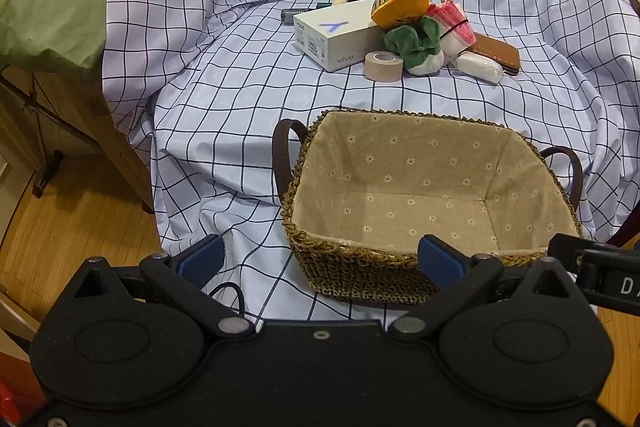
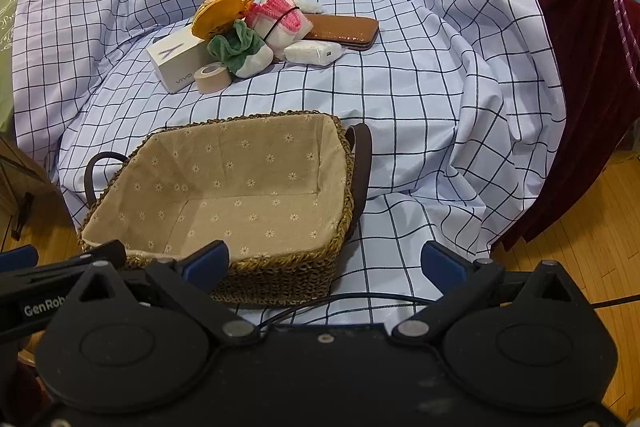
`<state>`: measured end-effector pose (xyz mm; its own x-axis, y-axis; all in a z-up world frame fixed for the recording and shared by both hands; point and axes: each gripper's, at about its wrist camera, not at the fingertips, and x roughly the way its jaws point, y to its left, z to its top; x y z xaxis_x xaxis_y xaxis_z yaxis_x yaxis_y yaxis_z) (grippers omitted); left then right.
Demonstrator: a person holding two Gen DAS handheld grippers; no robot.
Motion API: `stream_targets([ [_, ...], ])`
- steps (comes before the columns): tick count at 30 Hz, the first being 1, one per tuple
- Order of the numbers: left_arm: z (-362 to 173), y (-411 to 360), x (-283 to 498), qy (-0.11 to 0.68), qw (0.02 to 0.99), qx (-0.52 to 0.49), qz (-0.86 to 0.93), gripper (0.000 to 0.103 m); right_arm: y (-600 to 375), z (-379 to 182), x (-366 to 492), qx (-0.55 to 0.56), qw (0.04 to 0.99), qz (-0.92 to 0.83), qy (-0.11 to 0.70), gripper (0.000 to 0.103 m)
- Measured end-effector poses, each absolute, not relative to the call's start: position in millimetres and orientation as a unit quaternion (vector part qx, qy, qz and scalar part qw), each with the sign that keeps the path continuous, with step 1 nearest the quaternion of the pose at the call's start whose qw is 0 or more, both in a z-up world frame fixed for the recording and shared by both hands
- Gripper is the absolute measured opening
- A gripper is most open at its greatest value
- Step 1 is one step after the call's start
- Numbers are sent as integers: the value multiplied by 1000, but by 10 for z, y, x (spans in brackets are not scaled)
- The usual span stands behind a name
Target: Organize soft objects
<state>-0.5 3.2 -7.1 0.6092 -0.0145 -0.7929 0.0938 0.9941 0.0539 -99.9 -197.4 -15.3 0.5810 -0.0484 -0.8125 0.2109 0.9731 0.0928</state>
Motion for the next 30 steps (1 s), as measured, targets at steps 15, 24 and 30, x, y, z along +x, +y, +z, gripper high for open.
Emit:
stream_targets([
  [15,-81,52,-4,443,895,44,-30,100,-1970,-155,-1000,90,884,-73,452,103],
  [24,-89,52,9,447,893,42,-29,100,-1937,-176,-1005,89,884,-73,454,103],
  [30,-93,44,18,451,891,41,-29,100,-1939,-175,-1003,89,884,-73,454,103],
])
